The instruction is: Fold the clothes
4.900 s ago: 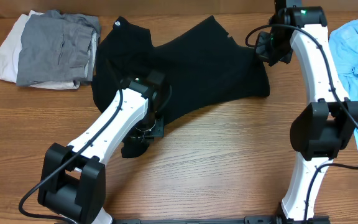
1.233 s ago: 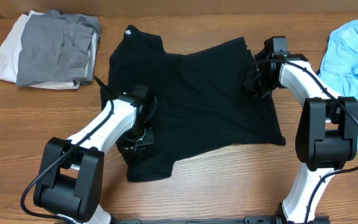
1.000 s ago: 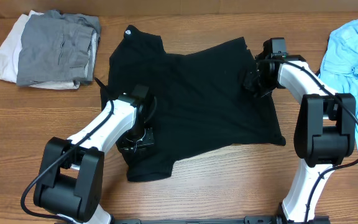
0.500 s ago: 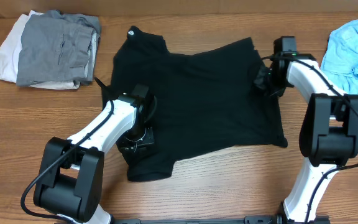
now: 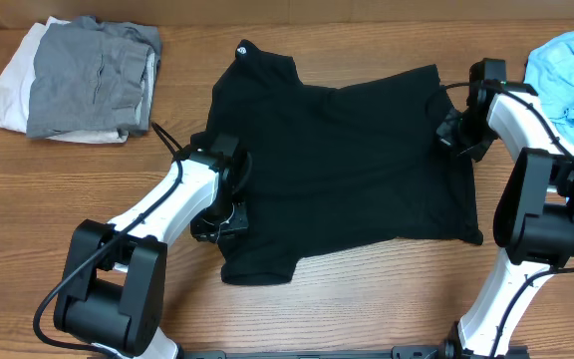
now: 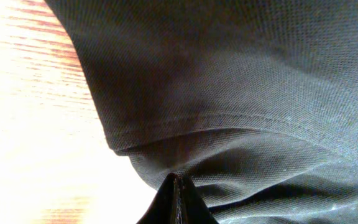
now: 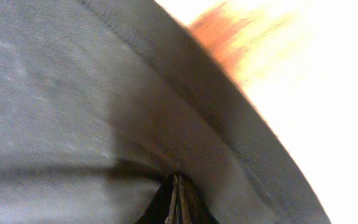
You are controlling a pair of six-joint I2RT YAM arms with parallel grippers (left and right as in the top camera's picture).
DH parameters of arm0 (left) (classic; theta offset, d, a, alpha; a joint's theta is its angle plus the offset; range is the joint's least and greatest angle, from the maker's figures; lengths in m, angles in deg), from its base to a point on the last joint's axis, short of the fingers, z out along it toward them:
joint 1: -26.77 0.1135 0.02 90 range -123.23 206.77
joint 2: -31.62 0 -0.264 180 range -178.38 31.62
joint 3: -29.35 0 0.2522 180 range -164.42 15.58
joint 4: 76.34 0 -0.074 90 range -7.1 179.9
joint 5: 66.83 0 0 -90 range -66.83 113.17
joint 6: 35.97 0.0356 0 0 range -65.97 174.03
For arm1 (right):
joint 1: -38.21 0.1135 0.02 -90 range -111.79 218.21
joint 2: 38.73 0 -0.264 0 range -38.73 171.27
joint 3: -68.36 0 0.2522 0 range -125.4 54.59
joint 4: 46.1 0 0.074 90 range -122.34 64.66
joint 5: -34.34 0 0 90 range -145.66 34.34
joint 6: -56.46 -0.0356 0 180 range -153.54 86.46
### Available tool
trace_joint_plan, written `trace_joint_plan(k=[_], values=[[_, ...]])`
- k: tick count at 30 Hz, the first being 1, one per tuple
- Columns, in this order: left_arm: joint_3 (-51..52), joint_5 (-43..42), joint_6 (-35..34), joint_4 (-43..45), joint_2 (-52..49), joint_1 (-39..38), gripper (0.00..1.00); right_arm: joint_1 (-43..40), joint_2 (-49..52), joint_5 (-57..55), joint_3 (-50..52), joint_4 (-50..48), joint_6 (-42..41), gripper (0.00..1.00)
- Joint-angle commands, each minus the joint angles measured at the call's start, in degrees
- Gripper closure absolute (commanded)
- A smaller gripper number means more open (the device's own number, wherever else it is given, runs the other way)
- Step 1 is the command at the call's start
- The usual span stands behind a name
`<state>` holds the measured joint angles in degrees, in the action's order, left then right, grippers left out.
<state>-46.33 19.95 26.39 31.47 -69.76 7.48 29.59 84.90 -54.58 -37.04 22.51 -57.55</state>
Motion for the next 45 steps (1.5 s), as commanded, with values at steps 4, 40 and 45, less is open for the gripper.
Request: trace_joint_plan(k=[4,40,45], values=[[-8.22,2.32,2.75,-0.63,0.04,-0.13,0.96,-0.46,-8.09,0.13,-9.79,7.37,-2.62,0.68],[-2.89,-1.62,1.68,-10.60,-12.22,-0.02,0.96,-0.35,-20.24,11.65,-11.19,15.39,1.73,0.42],[-2.69,2.21,-1.95,-14.58,-11.52,0.11,0.96,-0.35,-20.24,11.65,-11.19,15.58,1.73,0.42]])
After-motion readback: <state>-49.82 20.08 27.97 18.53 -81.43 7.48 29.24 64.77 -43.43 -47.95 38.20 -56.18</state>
